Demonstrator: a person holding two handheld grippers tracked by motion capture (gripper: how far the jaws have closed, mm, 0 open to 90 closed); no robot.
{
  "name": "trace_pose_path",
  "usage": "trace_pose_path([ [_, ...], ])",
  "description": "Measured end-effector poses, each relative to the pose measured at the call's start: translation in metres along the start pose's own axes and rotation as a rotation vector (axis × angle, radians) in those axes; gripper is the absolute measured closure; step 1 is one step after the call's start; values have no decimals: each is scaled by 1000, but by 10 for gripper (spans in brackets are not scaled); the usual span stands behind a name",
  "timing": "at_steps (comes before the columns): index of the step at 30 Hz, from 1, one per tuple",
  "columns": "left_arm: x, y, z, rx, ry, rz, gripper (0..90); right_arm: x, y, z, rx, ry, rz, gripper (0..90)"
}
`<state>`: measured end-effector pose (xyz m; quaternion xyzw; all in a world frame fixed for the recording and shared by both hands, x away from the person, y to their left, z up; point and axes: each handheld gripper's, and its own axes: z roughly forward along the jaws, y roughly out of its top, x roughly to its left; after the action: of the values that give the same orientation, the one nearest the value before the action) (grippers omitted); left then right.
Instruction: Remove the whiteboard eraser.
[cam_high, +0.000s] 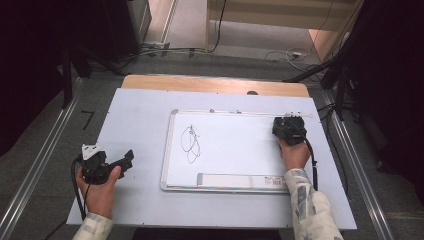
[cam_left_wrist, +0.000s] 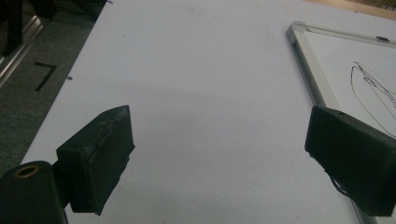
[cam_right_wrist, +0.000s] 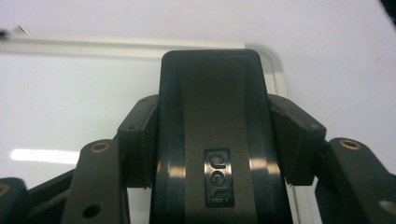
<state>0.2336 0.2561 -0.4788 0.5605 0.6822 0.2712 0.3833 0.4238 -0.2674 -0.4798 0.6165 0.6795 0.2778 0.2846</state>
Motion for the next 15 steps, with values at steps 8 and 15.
trace_pose_path([
  [8, -3, 0, 0, 1, -4, 8, 82, 5, 17, -53, -76, 77, -15, 377],
  [15, -2, 0, -2, -7, -3, -4, 83, 14, 4, -57, -55, 74, -63, 377],
])
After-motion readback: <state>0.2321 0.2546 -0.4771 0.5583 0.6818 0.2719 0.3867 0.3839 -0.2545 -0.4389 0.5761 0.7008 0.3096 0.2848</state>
